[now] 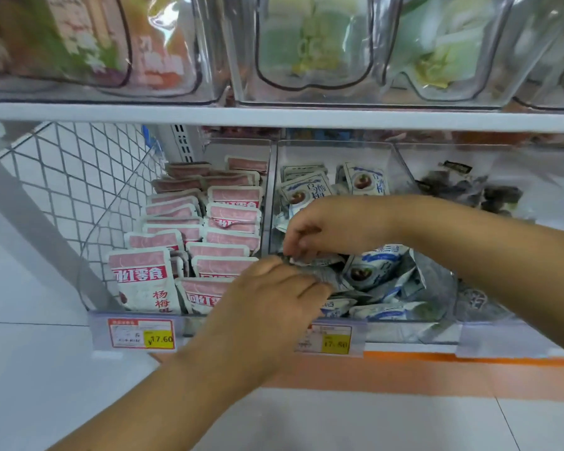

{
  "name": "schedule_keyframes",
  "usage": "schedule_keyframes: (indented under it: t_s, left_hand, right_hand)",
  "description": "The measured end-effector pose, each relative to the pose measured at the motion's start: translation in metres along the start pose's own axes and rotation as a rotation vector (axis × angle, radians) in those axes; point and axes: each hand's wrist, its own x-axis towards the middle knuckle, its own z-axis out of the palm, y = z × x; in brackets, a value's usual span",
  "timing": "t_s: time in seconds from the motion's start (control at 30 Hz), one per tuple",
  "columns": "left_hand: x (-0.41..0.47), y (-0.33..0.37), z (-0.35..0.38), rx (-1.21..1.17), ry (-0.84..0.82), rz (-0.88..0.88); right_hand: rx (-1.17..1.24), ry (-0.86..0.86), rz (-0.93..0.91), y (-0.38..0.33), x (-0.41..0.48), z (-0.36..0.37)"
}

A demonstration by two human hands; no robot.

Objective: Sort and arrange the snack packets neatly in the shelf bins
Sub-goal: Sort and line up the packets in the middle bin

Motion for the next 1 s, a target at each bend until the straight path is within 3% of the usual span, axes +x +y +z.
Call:
schedule_keyframes:
  t_s: [0.1, 0.27, 0.4, 0.53, 0.77, 1.0]
  left_hand:
    - [0.001, 0.013, 0.002, -0.02, 0.02, -0.077]
    - [0.012, 0.029, 0.01, -0.071, 0.005, -0.206]
    - [0.009, 0.024, 0.008, -0.087, -0.008, -0.198]
    - [0.004, 0.025, 0.008, -0.087, -0.051, -0.195]
    - [0.004, 0.02, 0.013, -0.097, -0.037, -0.173]
    - [0.003, 0.016, 0.013, -0.123, 0.017, -0.152]
  right_hand:
    - [-0.19, -0.04, -0.029, 0.009, 0.0, -0.003]
    - [-0.19, -0.079, -0.076, 0.013, 0.009, 0.002]
    - [-0.264, -0.175, -0.117, 0.017, 0.025, 0.008]
    - [-0.448, -0.138, -0.066, 0.027, 0.025, -0.007]
    - [-0.324, -0.132, -0.124, 0.023, 0.041, 0.017]
    - [-0.529, -0.223, -0.012, 0.037, 0.063, 0.017]
